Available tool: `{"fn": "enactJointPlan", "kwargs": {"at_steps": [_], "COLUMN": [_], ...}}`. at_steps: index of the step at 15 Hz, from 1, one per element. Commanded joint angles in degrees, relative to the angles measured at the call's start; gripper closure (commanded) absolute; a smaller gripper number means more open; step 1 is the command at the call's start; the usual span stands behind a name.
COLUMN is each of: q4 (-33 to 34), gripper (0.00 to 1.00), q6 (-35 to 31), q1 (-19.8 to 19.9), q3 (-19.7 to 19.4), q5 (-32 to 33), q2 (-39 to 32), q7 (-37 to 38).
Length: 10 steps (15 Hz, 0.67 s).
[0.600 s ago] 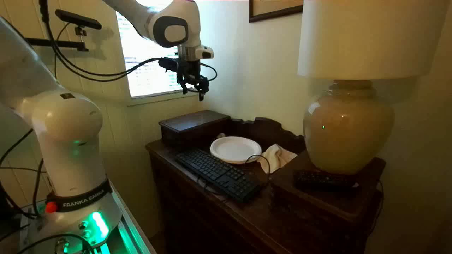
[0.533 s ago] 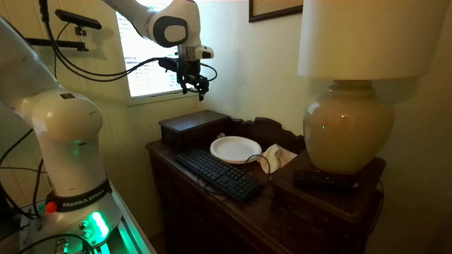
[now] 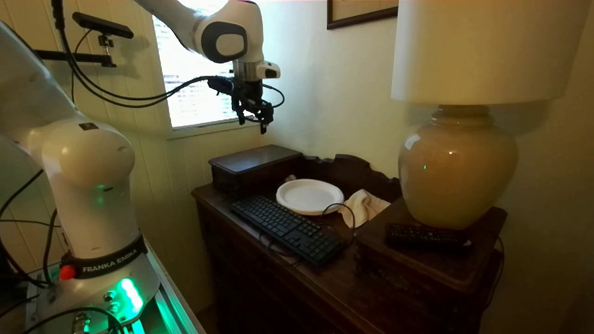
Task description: Press the keys on the keyboard
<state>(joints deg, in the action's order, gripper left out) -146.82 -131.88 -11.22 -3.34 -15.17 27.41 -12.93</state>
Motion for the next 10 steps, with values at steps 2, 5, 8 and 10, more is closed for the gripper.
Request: {"fn": "enactJointPlan", "kwargs": {"at_steps": [2, 5, 8, 10], "q4": [0.44, -0.41, -1.16, -1.88], "gripper": [0.0, 0.26, 0.48, 0.62], "q6": [4.24, 4.66, 2.54, -0.36], "q1": [0.16, 0.64, 1.13, 1.36], "q3": [2.41, 4.59, 6.47, 7.3], "q5": [-1.56, -0.94, -0.1, 0.07], "q2": [-5.12, -8.52, -12.72, -15.49], "q7": [3.65, 6.86, 9.84, 11.08]}}
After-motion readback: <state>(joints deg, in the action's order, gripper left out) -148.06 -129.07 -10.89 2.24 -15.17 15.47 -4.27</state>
